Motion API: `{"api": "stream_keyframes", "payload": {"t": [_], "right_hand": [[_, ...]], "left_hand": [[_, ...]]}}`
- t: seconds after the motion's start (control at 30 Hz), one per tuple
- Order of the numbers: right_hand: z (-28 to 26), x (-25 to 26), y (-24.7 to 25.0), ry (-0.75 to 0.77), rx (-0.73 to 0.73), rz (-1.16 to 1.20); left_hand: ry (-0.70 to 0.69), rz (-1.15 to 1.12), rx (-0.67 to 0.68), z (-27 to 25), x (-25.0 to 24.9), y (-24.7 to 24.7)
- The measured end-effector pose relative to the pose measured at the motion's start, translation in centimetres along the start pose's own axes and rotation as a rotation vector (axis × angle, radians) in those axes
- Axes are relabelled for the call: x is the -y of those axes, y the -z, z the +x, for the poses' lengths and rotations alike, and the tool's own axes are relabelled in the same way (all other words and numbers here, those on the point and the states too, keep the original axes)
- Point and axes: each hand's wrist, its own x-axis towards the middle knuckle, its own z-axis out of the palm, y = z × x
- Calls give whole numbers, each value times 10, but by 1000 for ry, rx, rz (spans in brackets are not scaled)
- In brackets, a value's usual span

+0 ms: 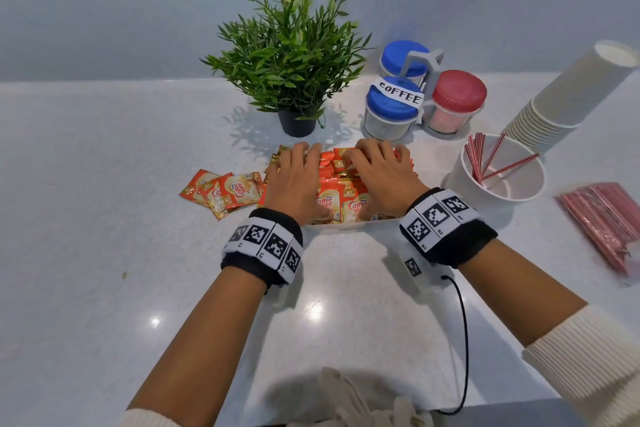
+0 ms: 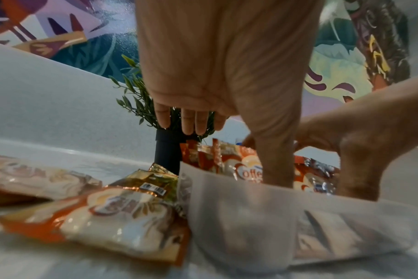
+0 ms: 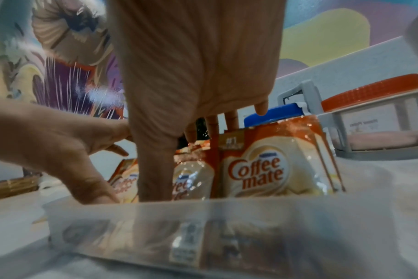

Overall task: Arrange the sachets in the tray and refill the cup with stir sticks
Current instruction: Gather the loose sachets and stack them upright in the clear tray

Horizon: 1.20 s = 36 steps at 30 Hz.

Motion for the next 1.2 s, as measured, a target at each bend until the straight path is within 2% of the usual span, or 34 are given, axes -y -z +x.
{"api": "stream_keyframes", "payload": {"t": [0.13, 0.33, 0.47, 0.6, 0.87, 1.03, 1.2], "right_hand": [[11, 2, -1, 31, 57, -57], [13, 3, -6, 110, -46, -64], [10, 1, -10, 180, -37, -24], [16, 1, -9, 141, -49, -21], [24, -2, -8, 104, -14, -41], [21, -9, -4, 117, 29, 25], [9, -37, -3, 7, 66, 59]], "left_hand": [[-37, 71, 92, 7, -1, -5], [-51, 125, -12, 4, -1, -11], [-64, 131, -11, 1, -2, -13], [-29, 125, -5, 9, -3, -11], [10, 32, 118, 12, 0, -7], [18, 46, 97, 13, 0, -8], [-14, 130, 49, 12, -4, -12]]}}
